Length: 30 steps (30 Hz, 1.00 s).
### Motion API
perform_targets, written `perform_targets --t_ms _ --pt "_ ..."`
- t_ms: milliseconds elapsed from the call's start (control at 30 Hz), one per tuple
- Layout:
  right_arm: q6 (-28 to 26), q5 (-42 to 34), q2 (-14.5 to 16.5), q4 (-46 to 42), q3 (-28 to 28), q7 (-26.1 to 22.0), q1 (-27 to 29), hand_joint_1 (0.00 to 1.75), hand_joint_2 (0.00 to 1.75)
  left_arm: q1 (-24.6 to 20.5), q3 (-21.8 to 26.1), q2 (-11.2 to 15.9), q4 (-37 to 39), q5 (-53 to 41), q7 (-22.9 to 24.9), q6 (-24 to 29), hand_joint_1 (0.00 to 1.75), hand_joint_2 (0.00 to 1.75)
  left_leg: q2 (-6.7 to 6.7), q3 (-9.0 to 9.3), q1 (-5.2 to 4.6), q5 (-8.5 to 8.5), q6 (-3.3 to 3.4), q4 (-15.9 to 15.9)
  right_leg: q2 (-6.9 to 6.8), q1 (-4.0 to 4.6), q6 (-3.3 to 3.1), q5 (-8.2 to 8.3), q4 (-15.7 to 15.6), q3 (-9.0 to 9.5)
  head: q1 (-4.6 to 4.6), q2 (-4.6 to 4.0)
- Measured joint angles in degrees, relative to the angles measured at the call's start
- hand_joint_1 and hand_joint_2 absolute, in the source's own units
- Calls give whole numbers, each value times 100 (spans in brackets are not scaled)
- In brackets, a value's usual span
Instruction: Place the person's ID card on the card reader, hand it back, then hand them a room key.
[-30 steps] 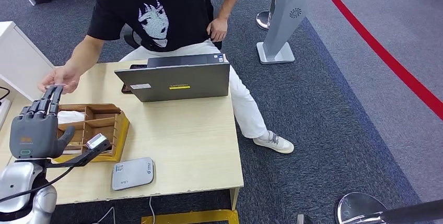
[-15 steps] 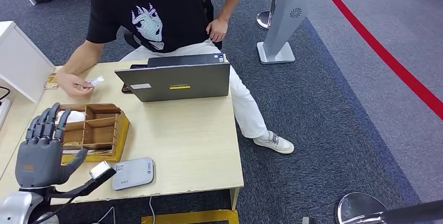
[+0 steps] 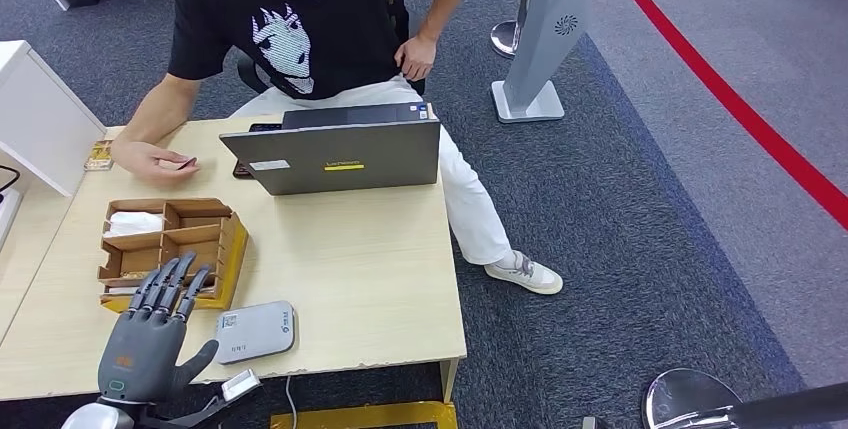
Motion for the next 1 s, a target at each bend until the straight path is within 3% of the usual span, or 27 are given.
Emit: perform_targets --t_ms 467,1000 --pt "72 342 0 0 -10 80 -25 0 175 -779 703 84 1831 47 -120 292 0 175 -2 0 2 4 -2 -1 -3 1 -1 1 2 2 0 0" --pt "70 366 0 0 -10 92 -34 0 175 -1000 1002 82 2249 85 -121 290 0 175 -2 -1 0 2 -1 -1 -2 0 0 0 1 1 0 0"
